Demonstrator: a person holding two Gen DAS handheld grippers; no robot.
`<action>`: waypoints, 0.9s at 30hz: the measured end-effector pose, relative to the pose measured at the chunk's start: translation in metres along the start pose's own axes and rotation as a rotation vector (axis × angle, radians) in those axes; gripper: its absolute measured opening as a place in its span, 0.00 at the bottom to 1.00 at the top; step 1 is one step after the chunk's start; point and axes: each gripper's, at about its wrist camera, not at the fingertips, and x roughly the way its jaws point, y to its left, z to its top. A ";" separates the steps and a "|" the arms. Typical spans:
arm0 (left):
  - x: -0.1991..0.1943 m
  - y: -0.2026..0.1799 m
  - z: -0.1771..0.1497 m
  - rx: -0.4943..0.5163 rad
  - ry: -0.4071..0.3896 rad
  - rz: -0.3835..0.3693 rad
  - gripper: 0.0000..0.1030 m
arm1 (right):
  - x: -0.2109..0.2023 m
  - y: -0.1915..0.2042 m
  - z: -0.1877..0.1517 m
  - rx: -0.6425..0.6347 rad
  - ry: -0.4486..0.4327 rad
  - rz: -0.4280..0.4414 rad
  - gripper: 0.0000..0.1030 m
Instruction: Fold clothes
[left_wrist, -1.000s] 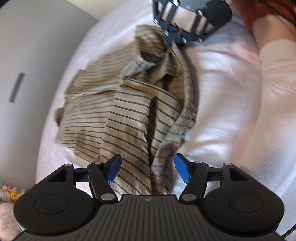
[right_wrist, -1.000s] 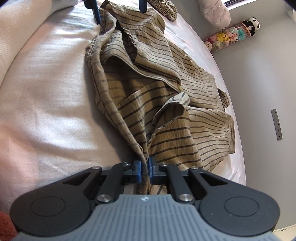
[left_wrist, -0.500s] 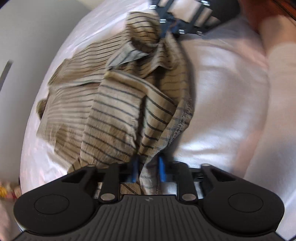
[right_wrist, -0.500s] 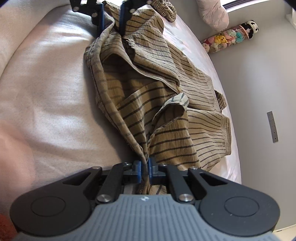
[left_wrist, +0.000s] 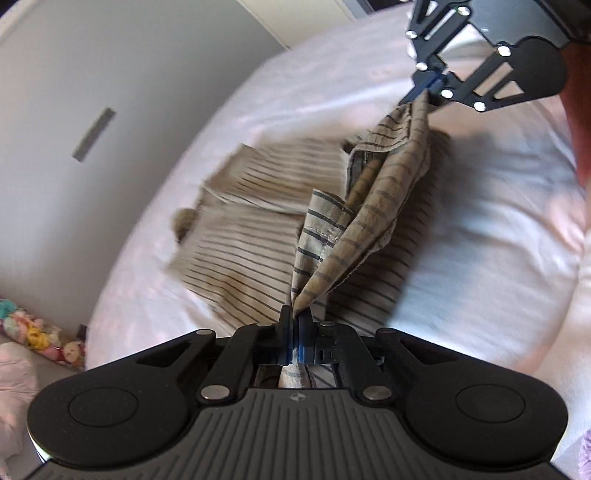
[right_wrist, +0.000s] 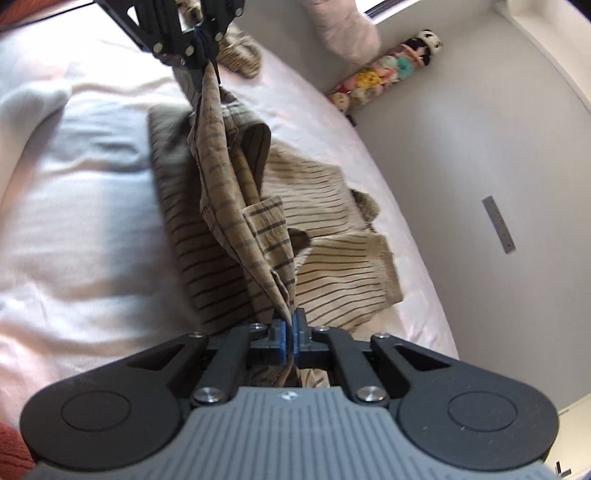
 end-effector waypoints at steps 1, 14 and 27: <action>-0.004 0.006 0.006 -0.001 -0.010 0.020 0.01 | -0.004 -0.007 0.004 0.003 -0.003 -0.017 0.04; -0.034 0.075 0.062 0.052 -0.070 0.195 0.01 | -0.020 -0.095 0.047 -0.049 -0.028 -0.123 0.03; 0.041 0.150 0.105 0.092 -0.003 0.238 0.00 | 0.070 -0.184 0.070 -0.087 0.013 -0.118 0.03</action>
